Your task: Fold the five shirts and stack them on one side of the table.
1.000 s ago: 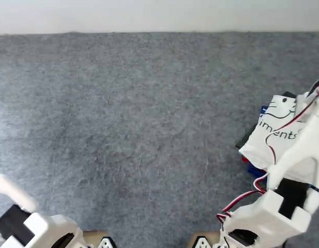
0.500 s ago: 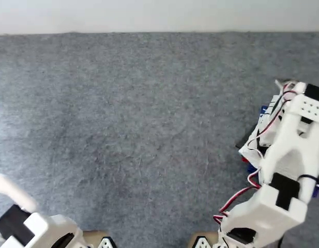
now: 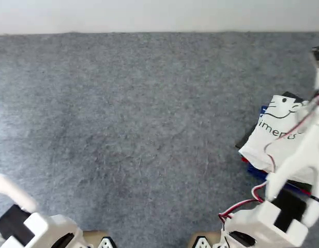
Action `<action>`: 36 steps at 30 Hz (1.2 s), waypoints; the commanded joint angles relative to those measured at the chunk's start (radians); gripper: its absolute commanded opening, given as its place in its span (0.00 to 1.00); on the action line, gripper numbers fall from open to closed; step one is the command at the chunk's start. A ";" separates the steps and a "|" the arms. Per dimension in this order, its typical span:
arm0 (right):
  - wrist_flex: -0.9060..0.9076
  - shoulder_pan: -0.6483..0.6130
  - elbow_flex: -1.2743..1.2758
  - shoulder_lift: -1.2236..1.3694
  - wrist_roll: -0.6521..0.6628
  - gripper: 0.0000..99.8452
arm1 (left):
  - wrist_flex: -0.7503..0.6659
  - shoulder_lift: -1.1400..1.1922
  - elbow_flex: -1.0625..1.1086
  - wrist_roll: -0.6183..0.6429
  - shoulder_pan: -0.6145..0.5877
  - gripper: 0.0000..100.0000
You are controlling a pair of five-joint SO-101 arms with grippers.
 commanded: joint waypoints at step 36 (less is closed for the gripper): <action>0.163 -0.522 0.766 -0.931 -0.824 0.01 | -0.132 -1.042 0.806 0.385 0.612 0.02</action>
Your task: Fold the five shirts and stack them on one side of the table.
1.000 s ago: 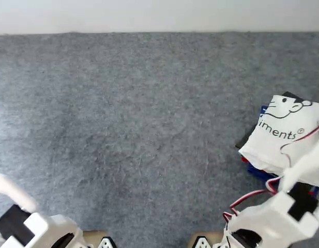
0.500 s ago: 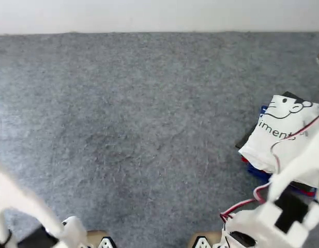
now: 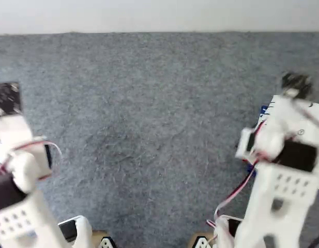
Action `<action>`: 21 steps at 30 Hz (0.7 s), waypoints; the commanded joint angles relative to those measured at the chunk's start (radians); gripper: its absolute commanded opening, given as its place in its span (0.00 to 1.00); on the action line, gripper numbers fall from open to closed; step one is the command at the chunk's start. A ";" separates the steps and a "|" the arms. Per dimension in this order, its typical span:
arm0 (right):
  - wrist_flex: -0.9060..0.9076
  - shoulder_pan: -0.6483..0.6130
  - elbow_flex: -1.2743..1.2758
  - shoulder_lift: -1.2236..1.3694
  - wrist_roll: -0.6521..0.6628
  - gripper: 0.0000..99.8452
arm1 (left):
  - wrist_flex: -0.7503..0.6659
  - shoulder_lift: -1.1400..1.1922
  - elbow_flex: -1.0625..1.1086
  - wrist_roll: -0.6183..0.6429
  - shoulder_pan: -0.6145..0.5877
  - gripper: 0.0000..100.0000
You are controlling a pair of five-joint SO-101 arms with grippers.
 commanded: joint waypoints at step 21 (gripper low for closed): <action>-0.622 -0.294 1.249 -1.009 -0.114 0.01 | -0.516 -0.875 1.078 0.132 0.235 0.02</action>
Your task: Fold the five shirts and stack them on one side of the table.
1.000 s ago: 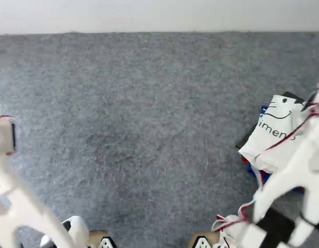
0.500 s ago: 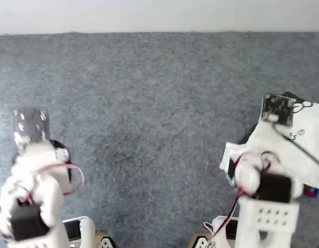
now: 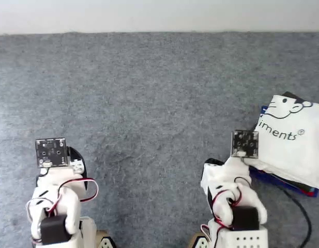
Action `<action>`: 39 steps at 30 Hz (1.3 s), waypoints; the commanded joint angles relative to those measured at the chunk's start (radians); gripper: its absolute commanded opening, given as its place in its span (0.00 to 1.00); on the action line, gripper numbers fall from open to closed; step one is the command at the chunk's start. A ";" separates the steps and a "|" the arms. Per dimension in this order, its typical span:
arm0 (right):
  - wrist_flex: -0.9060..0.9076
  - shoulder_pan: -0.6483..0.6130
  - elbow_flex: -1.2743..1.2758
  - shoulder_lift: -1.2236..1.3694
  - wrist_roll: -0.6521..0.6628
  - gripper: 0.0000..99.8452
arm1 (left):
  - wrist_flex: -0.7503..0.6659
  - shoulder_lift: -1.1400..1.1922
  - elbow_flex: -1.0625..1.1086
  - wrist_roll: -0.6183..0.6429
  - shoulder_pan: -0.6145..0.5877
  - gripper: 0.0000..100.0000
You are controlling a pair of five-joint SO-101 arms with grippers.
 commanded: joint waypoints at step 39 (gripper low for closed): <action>0.147 -0.077 0.224 -0.137 0.049 0.01 | 0.089 -0.023 0.240 0.140 0.184 0.02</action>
